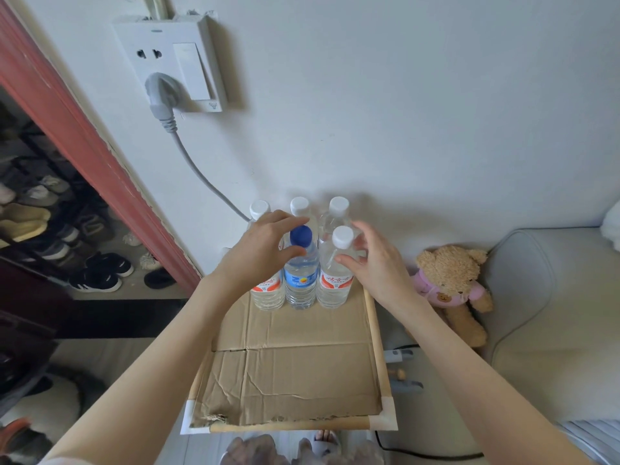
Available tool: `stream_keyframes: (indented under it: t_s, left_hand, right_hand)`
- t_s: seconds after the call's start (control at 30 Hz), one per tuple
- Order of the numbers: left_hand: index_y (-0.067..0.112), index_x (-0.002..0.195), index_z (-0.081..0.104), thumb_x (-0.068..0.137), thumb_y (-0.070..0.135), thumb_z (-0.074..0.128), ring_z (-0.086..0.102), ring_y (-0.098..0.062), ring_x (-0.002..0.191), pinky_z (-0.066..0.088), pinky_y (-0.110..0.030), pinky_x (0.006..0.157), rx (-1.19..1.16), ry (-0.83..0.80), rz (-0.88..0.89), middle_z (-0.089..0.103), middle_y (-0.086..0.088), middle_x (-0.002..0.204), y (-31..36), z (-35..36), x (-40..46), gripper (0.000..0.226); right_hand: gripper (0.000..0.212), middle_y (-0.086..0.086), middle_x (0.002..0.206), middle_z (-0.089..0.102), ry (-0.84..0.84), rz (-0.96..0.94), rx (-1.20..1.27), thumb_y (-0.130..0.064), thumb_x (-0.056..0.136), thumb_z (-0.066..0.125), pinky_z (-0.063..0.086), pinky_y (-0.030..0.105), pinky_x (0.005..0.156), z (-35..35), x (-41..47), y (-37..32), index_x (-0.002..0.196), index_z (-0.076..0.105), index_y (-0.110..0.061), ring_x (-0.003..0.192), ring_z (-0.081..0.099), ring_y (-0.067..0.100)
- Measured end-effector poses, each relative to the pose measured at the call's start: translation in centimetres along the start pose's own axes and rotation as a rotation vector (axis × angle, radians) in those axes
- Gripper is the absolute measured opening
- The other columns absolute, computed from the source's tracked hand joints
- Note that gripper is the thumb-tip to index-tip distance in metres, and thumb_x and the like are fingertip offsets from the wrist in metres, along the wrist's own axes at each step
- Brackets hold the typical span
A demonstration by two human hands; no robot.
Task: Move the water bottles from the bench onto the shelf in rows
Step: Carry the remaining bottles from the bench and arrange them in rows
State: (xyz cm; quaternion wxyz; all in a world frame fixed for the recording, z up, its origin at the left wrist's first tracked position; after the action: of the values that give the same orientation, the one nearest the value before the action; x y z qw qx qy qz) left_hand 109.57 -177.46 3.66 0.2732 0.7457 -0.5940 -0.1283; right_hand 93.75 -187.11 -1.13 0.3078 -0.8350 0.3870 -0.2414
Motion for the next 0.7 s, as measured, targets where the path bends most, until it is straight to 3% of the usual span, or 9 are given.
stream_keyframes:
  t_s: [0.13,0.37,0.5,0.7]
  left_hand:
    - [0.012,0.116,0.059,0.083,0.013,0.062,0.047,-0.023,0.111,0.023,-0.009,0.085,0.01,0.111,-0.006,0.059,-0.008,0.115,-1.1,-1.3,-0.6,0.033]
    - [0.013,0.111,0.062,0.081,0.012,0.065,0.047,-0.021,0.099,0.028,-0.017,0.084,-0.008,0.171,-0.113,0.056,-0.008,0.11,-3.3,-1.7,-2.8,0.031]
    - [0.015,0.109,0.063,0.08,0.008,0.065,0.054,-0.02,0.085,0.041,-0.024,0.08,-0.085,0.178,-0.139,0.055,-0.009,0.106,-3.4,-1.8,-2.9,0.031]
    - [0.015,0.108,0.064,0.078,0.009,0.066,0.053,-0.02,0.079,0.042,-0.027,0.078,-0.086,0.234,-0.176,0.057,-0.008,0.103,-3.5,-1.5,-2.7,0.03]
  right_hand:
    - [0.043,0.008,0.106,0.059,0.051,-0.017,-0.023,-0.026,0.077,0.071,0.05,0.038,0.078,0.3,-0.4,0.3,0.112,0.052,-0.01,0.097,0.058,0.021]
    - [0.039,-0.002,0.098,0.048,0.124,0.054,0.1,-0.027,0.079,0.069,0.052,0.044,0.078,1.3,-1.3,0.9,0.112,0.055,-0.014,0.089,0.055,0.019]
    - [0.039,-0.001,0.1,0.047,0.129,0.073,0.116,-0.026,0.081,0.067,0.051,0.044,0.082,1.6,-1.5,0.6,0.114,0.053,-0.013,0.09,0.053,0.019]
    - [0.039,0.0,0.102,0.046,0.123,0.098,0.133,-0.024,0.081,0.066,0.049,0.045,0.086,1.7,-1.6,0.4,0.115,0.053,-0.012,0.094,0.054,0.022]
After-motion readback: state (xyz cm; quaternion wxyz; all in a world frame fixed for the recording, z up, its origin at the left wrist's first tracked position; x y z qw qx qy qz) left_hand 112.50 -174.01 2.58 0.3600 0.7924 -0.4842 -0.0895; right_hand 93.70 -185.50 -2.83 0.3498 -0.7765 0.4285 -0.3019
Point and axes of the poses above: each hand's wrist, its own x-axis towards the middle knuckle, its own z-axis out of the palm, y = z × x, the point moved 4 cm from there along x, towards the middle knuckle
